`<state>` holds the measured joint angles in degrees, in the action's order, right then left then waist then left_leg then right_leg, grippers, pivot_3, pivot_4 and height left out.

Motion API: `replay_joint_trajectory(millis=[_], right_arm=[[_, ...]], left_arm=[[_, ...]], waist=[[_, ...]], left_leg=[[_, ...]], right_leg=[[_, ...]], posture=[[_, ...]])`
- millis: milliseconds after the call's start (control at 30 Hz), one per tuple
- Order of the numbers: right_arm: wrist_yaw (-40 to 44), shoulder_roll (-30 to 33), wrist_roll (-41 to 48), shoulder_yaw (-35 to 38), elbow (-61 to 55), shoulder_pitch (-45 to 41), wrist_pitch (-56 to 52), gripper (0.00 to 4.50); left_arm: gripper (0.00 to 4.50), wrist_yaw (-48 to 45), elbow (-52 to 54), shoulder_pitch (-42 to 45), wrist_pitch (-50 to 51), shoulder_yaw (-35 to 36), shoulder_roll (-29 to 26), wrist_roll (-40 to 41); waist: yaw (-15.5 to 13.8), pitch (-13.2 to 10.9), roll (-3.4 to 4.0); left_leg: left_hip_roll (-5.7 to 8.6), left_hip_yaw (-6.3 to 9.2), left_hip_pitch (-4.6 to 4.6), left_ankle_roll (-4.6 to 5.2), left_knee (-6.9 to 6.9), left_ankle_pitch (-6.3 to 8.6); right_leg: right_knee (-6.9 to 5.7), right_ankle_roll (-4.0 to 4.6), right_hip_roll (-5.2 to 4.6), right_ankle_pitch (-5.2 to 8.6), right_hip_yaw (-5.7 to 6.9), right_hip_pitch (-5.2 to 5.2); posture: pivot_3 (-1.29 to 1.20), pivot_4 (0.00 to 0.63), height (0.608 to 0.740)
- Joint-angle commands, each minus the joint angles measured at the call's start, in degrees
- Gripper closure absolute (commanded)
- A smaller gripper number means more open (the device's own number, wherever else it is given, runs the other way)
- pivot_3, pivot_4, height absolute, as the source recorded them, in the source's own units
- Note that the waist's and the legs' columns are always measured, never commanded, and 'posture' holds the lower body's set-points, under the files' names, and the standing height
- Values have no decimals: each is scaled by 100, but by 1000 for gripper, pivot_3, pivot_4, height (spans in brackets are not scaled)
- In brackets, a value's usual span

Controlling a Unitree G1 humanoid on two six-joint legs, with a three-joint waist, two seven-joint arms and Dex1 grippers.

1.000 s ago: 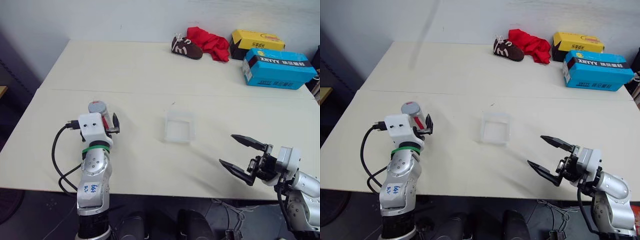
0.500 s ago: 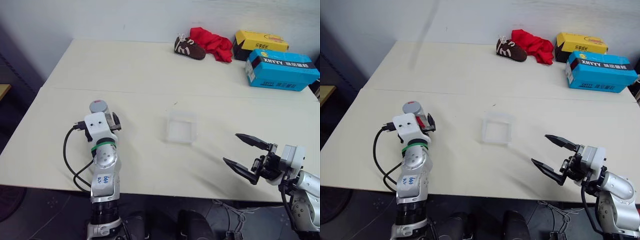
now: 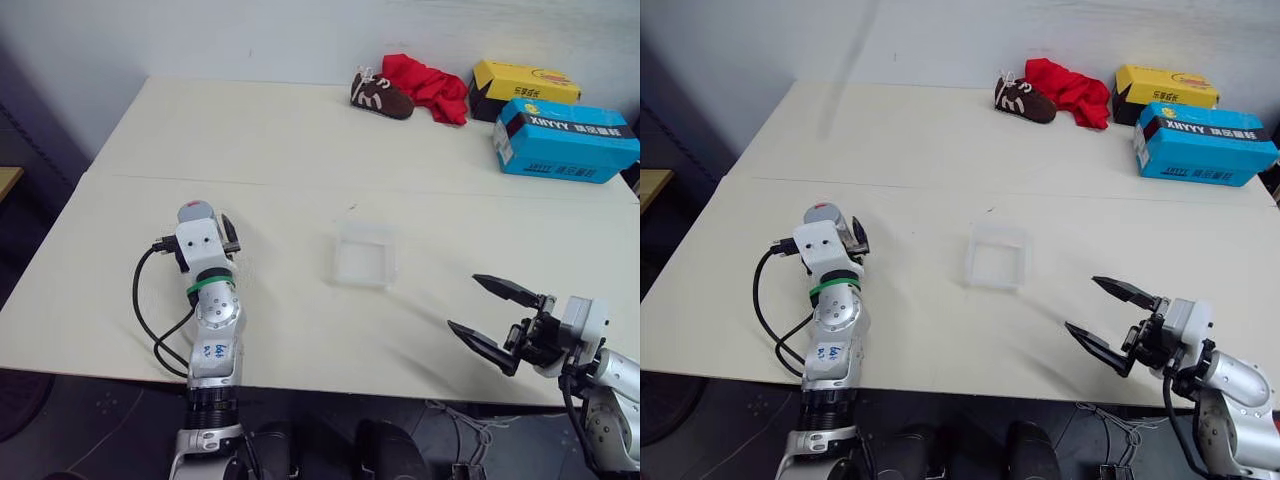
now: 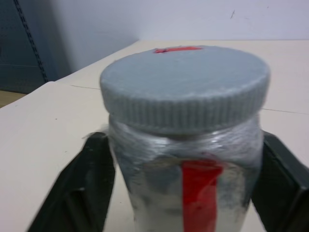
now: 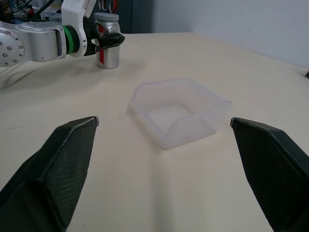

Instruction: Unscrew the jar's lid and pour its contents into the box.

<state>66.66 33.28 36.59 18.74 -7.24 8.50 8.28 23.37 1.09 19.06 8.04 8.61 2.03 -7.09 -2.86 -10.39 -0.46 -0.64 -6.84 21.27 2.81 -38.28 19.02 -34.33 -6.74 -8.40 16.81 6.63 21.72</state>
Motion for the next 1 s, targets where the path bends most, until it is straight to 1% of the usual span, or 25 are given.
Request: replay_joint_trajectory(millis=[33, 100, 200, 267, 300, 333, 400, 433, 467, 500, 567, 633, 700, 767, 833, 900, 967, 1000], right_arm=[[-69, -35, 94, 159, -244, 70, 63, 0], [-103, -55, 90, 147, -273, 95, 69, 0], [-231, -107, 92, 134, -412, 119, 72, 0], [-388, -80, 172, 183, -629, 112, -59, 0], [-478, -38, 227, 217, -764, 111, -161, 0], [-539, -10, 260, 242, -857, 111, -241, 0], [-737, 124, 366, 300, -1137, 97, -546, 0], [-819, 180, 418, 322, -1256, 89, -687, 0], [-955, 288, 474, 329, -1427, 53, -921, 0], [-1103, 457, 535, 305, -1645, 6, -1233, 0], [-1458, 821, 706, 188, -2078, -155, -1951, 0], [-1845, 1018, 1166, -50, -2456, -556, -2639, 0], [-2194, 1074, 1723, -406, -2721, -1218, -3257, 0], [-2391, 1064, 2042, -792, -2815, -1933, -3763, 0], [-2599, 886, 2121, -1319, -2769, -2835, -4203, 0], [-2799, 663, 2072, -1719, -2650, -3549, -4504, 0], [-2948, 481, 1992, -1903, -2528, -3954, -4696, 0], [-3049, 352, 1897, -2017, -2440, -4189, -4758, 0]], left_arm=[[2150, -148, 40, 70, -238, -75, -38, 22], [2148, -287, 84, 41, -135, -52, -60, 103], [2148, -1224, 426, -224, -138, 63, -408, 685], [2148, -2776, 861, -663, -91, 307, -1190, 1646], [2148, -3512, 1031, -861, 34, 681, -1609, 2339], [2148, -3963, 1122, -988, 124, 941, -1896, 2825], [2148, -4872, 939, -982, 394, 1470, -2700, 3581], [2148, -5312, 823, -941, 547, 1558, -3045, 3815], [2148, -6024, 665, -824, 514, 1530, -3491, 3955], [2148, -6750, 561, -683, 493, 1372, -3900, 4035], [2148, -7695, 381, -283, 486, 979, -4419, 4059], [2148, -8216, 312, 133, 555, 535, -4536, 4041], [2148, -8569, 349, 535, 662, 63, -4415, 4051], [2148, -8774, 390, 862, 682, -351, -4212, 3970], [2148, -8827, 453, 1176, 718, -745, -3891, 3902], [2148, -8879, 480, 1387, 734, -1003, -3615, 3890], [2148, -8926, 446, 1494, 724, -1105, -3460, 3868], [2148, -8937, 421, 1552, 705, -1174, -3378, 3834]], waist=[[-5, 0, 0], [-6, 0, 0], [3, 1, 1], [63, 1, 2], [136, 1, 2], [186, 1, 3], [211, -2, 4], [216, -2, 6], [203, -3, 7], [166, -6, 12], [117, -10, 25], [114, -7, 35], [142, -8, 33], [169, -9, 34], [224, -9, 32], [279, -10, 32], [288, -9, 32], [302, -10, 31]], left_leg=[[0, 0, 0, 0, 0, 0], [0, 0, 0, -1, 1, 1], [-1, 1, 0, -3, 4, 1], [-3, 0, -1, -6, 5, 3], [-5, 0, -1, -9, 7, 3], [-7, 0, 1, -13, 9, 3], [-16, 1, 0, -23, 9, 0], [-16, 6, 3, -25, 3, -2], [-16, 9, 4, -29, 2, -7], [-15, 10, 1, -38, 3, -4], [-8, 12, 5, -50, -2, 0], [2, 14, 4, -44, -3, -3], [-2, 14, 3, -44, 6, -4], [-4, 14, 13, -46, 10, -5], [-7, 11, 31, -30, 13, -15], [-7, 3, 52, -20, 10, -26], [-7, 7, 96, -18, -2, -41], [-7, 8, 98, -18, -2, -40]], right_leg=[[1, 0, 0, 0, 0, 0], [1, 0, 1, 0, 1, 0], [3, 0, 1, 0, 2, 1], [1, 1, 2, 0, 0, 4], [-4, 2, 3, 1, 0, 8], [-16, 9, 3, 5, -2, 18], [-36, 20, 5, 11, 6, 24], [-34, 27, 3, 15, 11, 25], [-35, 27, 2, 15, 13, 26], [-32, 27, -1, 15, 13, 23], [-32, 26, -8, 13, 16, 24], [-26, 25, -18, 4, 13, 21], [-8, 28, -15, -7, 11, 14], [-8, 28, -13, -9, 11, 26], [-16, 29, -5, -8, 13, 50], [-50, 32, 5, -6, 20, 72], [-59, 32, 29, -7, 58, 103], [-60, 32, 60, -7, 81, 104]], posture=[[0, 150, 740], [0, 150, 740], [0, 150, 740], [0, 150, 740], [0, 150, 740], [0, 150, 740], [0, 150, 740], [0, 150, 740], [0, 150, 740], [0, 150, 740], [0, 150, 740], [0, 150, 740], [0, 150, 740], [0, 150, 740], [0, 150, 740], [0, 150, 740], [0, 150, 740], [0, 150, 740]])
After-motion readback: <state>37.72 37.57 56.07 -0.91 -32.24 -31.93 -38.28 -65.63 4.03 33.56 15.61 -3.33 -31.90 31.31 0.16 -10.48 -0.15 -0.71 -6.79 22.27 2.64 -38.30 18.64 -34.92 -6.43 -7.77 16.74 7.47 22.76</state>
